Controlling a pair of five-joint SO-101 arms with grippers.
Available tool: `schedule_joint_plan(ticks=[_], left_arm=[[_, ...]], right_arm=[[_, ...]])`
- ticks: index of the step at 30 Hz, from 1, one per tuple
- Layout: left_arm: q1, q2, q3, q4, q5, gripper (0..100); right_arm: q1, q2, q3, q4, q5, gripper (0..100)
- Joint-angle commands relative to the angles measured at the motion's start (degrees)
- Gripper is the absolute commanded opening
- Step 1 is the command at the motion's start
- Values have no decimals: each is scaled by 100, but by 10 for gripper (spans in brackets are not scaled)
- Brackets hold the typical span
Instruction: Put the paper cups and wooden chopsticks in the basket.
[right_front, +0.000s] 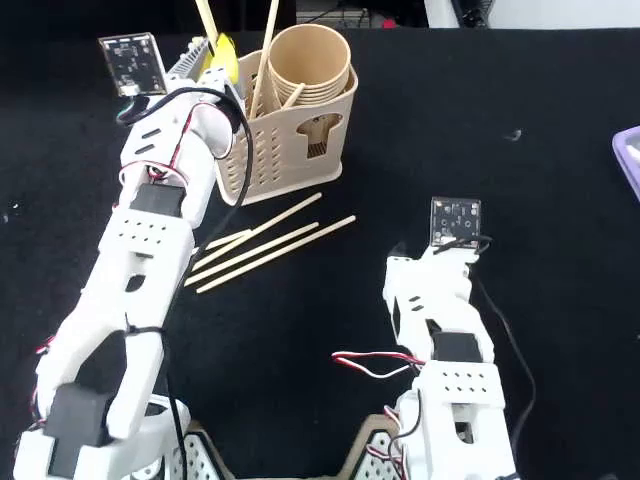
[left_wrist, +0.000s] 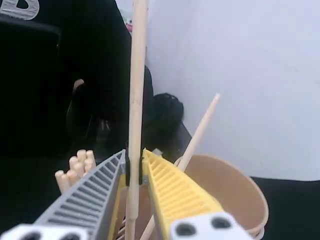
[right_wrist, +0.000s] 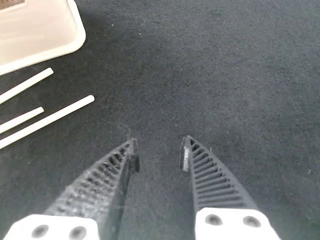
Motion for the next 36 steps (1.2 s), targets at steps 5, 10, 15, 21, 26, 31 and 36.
schedule_joint_plan(ticks=[5,10,15,21,26,31,36], left_arm=[[-75,-35,-629,1090,70,134],[-92,-79,-1270,2092,70,134],[-295,-703,-1798,2989,62,134],[-1024,-1582,-1701,3297,62,134],[-1859,-1477,-963,3314,62,134],[-2255,-1020,295,3288,-431,137],[-2062,-158,857,3288,-1767,138]], right_arm=[[-79,-119,-207,-149,-53,151],[-79,-119,-207,-149,-53,151],[-79,-119,-207,-149,-53,151],[-79,-119,-215,-149,-53,151],[-79,-119,-215,-149,-53,151],[-88,-119,-215,-149,-53,151],[-88,-119,-215,-149,-53,151]])
